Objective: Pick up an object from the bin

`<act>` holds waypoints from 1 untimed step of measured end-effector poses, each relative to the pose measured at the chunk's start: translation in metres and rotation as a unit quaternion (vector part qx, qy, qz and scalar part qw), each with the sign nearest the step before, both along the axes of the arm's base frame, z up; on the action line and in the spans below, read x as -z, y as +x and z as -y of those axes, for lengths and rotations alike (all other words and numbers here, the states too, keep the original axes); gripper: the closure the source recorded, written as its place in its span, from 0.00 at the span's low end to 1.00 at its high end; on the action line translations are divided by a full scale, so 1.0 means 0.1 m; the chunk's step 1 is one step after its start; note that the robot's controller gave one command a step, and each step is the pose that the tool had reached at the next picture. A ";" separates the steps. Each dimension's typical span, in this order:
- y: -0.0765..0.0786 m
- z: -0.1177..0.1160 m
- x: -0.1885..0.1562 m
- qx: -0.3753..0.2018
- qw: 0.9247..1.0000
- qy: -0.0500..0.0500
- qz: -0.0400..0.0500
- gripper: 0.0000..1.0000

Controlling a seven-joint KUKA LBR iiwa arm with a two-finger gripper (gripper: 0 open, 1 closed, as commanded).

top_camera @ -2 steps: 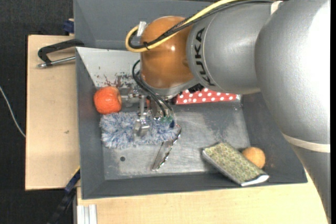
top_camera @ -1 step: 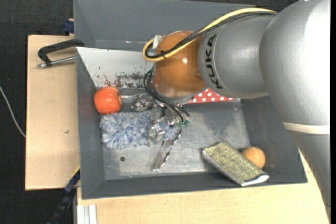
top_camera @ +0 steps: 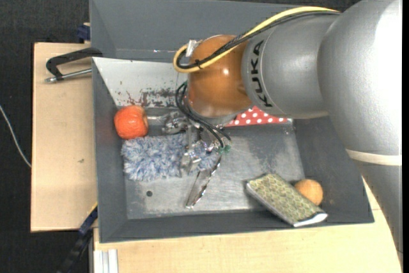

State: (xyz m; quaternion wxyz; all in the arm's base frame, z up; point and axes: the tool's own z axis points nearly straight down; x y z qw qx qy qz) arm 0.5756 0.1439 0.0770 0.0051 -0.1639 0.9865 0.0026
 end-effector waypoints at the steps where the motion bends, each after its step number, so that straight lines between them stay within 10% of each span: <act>1: 0.02 -0.02 0.05 -0.009 1.000 -0.001 -0.001 0.00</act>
Offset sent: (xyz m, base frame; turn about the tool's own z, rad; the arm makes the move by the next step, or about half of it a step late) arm 0.0000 0.0000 0.0000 0.0000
